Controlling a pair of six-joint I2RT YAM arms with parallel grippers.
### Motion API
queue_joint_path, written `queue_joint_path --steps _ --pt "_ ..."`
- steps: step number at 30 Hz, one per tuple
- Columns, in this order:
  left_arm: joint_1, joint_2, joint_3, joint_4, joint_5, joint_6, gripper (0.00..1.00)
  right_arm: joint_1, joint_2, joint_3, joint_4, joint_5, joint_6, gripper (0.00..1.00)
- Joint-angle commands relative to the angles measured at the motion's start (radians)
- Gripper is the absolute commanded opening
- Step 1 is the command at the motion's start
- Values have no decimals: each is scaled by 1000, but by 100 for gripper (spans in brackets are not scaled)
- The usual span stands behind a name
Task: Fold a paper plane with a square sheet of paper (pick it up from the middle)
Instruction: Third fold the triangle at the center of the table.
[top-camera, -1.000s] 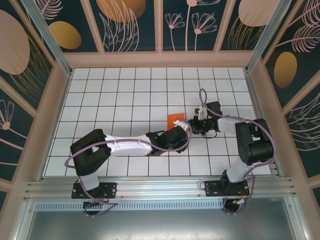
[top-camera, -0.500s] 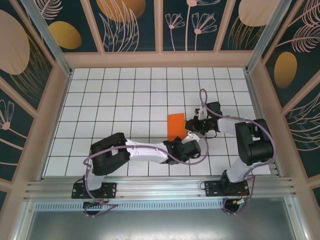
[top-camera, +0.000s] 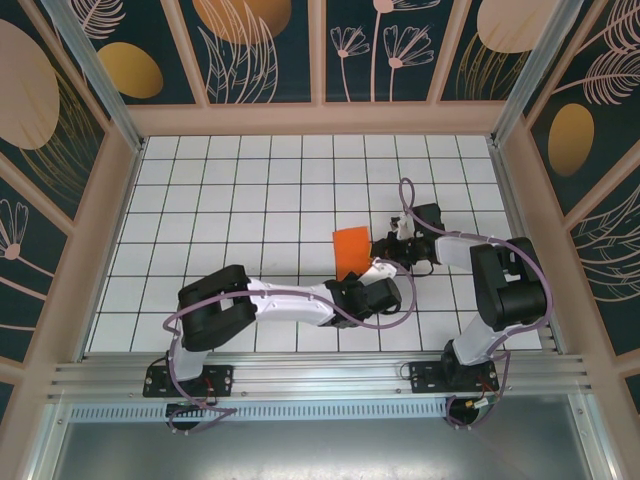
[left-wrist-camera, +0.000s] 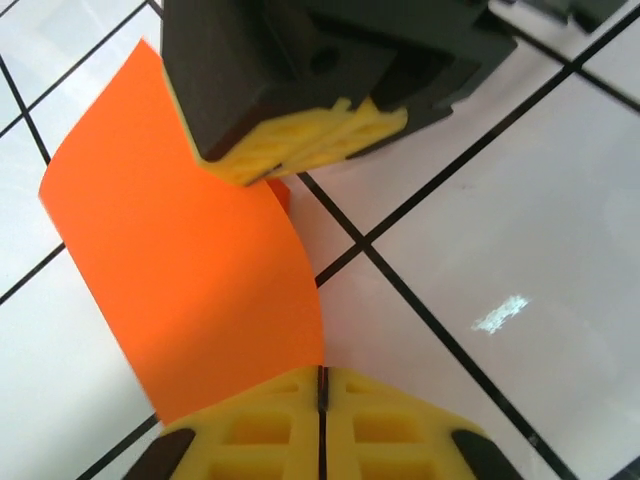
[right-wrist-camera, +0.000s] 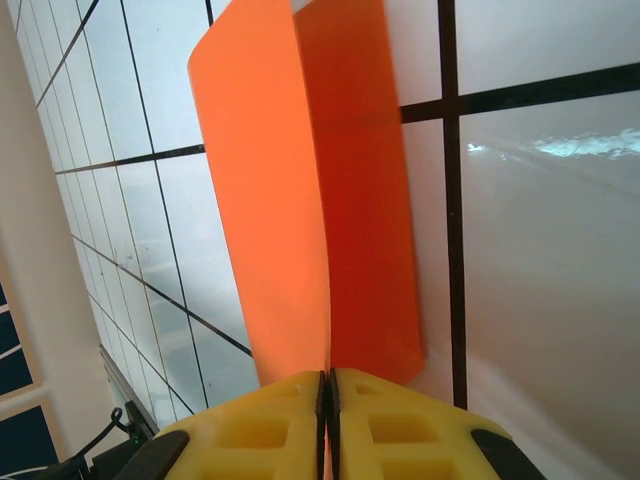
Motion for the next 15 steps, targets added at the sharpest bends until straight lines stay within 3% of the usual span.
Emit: queue_joint_path --steps 1,11,15 --pt "-4 -47 -19 44 4 3 0 7 -14 0 -14 9 -8 13" --pt "33 -106 -82 102 109 -30 0 7 -32 13 -43 15 -31 16" --pt "60 -156 -152 155 185 -58 0 4 -53 23 -75 25 -53 24"
